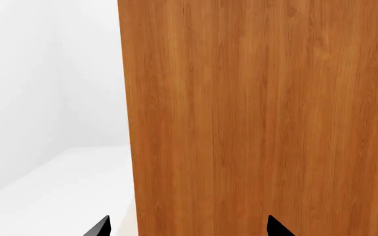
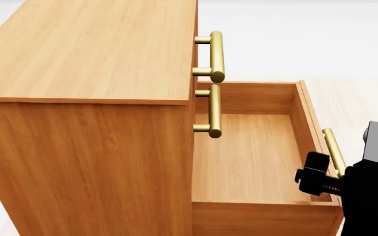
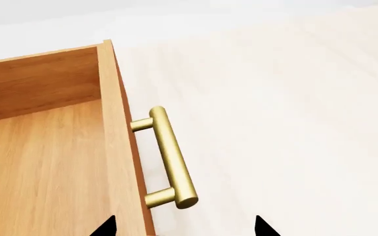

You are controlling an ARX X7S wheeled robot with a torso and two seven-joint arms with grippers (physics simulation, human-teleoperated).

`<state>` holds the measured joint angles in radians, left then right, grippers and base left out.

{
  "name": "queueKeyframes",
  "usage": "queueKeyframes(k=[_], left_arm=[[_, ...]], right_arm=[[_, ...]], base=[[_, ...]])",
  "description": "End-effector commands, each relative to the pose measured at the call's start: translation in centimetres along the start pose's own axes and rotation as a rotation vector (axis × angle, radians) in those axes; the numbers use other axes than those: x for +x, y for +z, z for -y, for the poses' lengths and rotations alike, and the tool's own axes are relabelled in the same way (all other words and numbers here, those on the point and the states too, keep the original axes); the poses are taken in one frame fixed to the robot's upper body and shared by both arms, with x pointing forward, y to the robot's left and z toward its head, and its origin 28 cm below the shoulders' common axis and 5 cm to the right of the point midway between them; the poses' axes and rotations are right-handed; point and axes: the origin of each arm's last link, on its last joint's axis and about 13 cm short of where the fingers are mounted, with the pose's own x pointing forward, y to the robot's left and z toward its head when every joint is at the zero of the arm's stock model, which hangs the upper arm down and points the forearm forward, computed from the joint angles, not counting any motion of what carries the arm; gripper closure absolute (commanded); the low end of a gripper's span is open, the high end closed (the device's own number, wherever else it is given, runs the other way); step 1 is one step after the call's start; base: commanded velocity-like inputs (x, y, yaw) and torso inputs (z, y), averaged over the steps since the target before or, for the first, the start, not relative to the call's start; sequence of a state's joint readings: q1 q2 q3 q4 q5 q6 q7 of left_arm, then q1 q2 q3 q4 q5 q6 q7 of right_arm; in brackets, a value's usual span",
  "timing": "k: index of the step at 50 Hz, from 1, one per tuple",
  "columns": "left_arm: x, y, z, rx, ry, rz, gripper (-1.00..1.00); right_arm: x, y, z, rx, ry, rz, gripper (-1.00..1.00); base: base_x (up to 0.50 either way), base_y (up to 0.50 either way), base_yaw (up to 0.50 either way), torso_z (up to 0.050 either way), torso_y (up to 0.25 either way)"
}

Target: Put the bowl in the bottom drawer of the cabinet and close it.

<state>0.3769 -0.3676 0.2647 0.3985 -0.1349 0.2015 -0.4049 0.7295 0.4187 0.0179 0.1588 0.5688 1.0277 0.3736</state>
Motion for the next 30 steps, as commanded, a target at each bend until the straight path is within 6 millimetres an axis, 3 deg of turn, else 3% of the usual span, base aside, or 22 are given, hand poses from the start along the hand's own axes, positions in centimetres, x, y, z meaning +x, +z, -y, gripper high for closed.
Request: queueKeyframes(k=[1, 30], left_arm=[[0.0, 0.0, 0.0, 0.002, -0.003, 0.0, -1.0], [-0.1, 0.4, -0.1, -0.029, -0.017, 0.027, -1.0]], right_arm=[[-2.1, 2.1, 0.9, -0.019, -0.022, 0.127, -1.0], [-5.5, 5.3, 3.4, 0.068, -0.121, 0.304, -1.0]], base=[[0.0, 0.0, 0.0, 0.0, 0.0], [0.0, 0.0, 0.0, 0.0, 0.0]])
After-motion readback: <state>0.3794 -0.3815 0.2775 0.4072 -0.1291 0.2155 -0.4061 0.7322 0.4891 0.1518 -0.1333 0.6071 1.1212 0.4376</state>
